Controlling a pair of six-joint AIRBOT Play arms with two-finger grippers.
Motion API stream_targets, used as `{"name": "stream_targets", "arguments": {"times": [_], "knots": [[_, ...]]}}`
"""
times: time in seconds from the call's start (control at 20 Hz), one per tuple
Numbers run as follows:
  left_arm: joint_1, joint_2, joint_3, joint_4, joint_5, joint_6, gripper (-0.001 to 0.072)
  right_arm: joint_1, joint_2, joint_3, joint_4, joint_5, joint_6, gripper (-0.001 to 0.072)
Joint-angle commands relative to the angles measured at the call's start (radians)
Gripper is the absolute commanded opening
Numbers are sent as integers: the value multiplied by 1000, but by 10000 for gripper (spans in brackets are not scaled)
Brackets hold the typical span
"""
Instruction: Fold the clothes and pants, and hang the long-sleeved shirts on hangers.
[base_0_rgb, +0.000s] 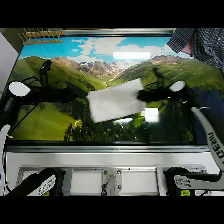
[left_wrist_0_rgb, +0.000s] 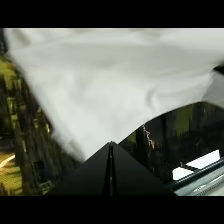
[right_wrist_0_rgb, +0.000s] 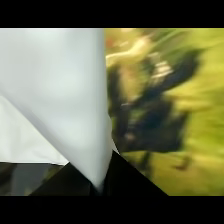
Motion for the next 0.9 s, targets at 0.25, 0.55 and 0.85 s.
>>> {"name": "stream_targets", "arguments": {"times": [0.25,0.55,0.85], "knots": [[0,0,0,0,1,-6,5,-627,97,187,-225,48,126,8],[0,0,0,0,0,-12,5,-732,97,193,-7,-78,125,8],[0,0,0,0,0,-11,5,-750,159,219,-8,-40,124,8]]}}
